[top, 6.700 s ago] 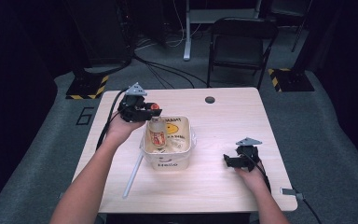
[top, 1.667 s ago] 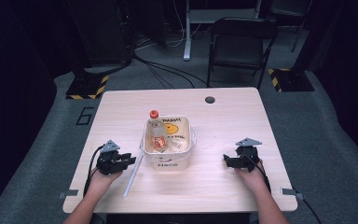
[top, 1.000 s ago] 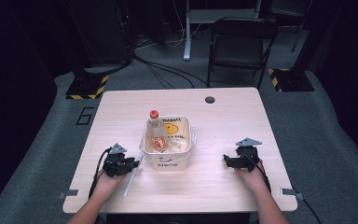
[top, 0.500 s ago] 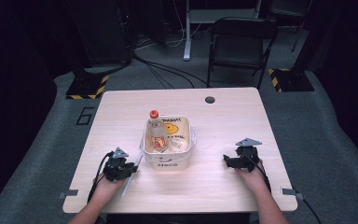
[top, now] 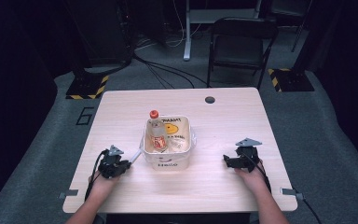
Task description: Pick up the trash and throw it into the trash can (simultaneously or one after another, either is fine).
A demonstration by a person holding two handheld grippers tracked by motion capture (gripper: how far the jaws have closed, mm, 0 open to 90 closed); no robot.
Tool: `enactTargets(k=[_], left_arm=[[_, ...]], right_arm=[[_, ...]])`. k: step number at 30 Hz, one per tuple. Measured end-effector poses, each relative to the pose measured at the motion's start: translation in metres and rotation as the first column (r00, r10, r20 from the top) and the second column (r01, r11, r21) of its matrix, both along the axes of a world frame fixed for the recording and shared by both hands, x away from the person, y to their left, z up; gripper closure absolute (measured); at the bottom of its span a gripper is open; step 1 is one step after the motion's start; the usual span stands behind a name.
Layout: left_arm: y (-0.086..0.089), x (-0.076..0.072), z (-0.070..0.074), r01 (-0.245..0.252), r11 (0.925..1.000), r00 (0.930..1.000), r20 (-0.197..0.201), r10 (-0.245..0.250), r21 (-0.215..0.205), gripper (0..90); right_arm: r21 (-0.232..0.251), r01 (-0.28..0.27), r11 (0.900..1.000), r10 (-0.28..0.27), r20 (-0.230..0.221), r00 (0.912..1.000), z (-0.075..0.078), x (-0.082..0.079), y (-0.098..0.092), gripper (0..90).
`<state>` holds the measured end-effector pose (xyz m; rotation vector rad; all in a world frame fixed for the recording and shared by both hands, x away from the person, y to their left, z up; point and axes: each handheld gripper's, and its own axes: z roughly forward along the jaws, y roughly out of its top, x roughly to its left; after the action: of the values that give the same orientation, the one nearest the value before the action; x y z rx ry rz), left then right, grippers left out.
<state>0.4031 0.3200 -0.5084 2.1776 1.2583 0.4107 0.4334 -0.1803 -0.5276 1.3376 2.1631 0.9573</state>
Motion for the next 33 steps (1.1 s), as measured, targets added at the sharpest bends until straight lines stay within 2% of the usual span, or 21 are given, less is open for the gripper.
enactTargets(k=[2,4,6,8,15,25,33], left_arm=[[0.006,0.003,0.000,-0.019,0.9998,0.9998,-0.003,0.019,-0.010,79.1],[0.012,0.004,0.002,-0.030,0.9988,0.9995,-0.008,0.029,-0.039,79.0],[0.015,0.006,0.004,-0.066,0.9940,0.9976,-0.030,0.063,-0.088,79.0],[0.017,0.008,0.006,-0.067,0.9921,0.9974,-0.034,0.064,-0.106,79.1],[0.018,0.009,0.018,-0.053,0.9933,0.9984,-0.026,0.050,-0.103,79.2],[0.024,0.007,0.049,-0.028,0.9929,0.9996,0.001,0.028,-0.116,79.2],[0.026,0.002,0.073,0.018,0.9940,0.9998,0.012,-0.017,-0.108,79.2]], right_arm=[[0.000,0.000,1.000,0.000,0.000,1.0000,0.000,0.000,0.000,13.4],[0.000,0.000,1.000,0.000,0.000,1.0000,0.000,0.000,0.000,13.4],[0.000,0.000,1.000,0.000,0.000,1.0000,0.000,0.000,0.000,13.4],[0.000,0.000,1.000,0.000,0.000,1.0000,0.000,0.000,0.000,13.4],[0.000,0.000,1.000,0.000,0.000,1.0000,0.000,0.000,0.000,13.4],[0.000,0.000,1.000,0.000,0.000,1.0000,0.000,0.000,0.000,13.4],[-0.001,0.000,1.000,0.000,0.000,1.0000,0.000,0.000,0.000,13.4]])
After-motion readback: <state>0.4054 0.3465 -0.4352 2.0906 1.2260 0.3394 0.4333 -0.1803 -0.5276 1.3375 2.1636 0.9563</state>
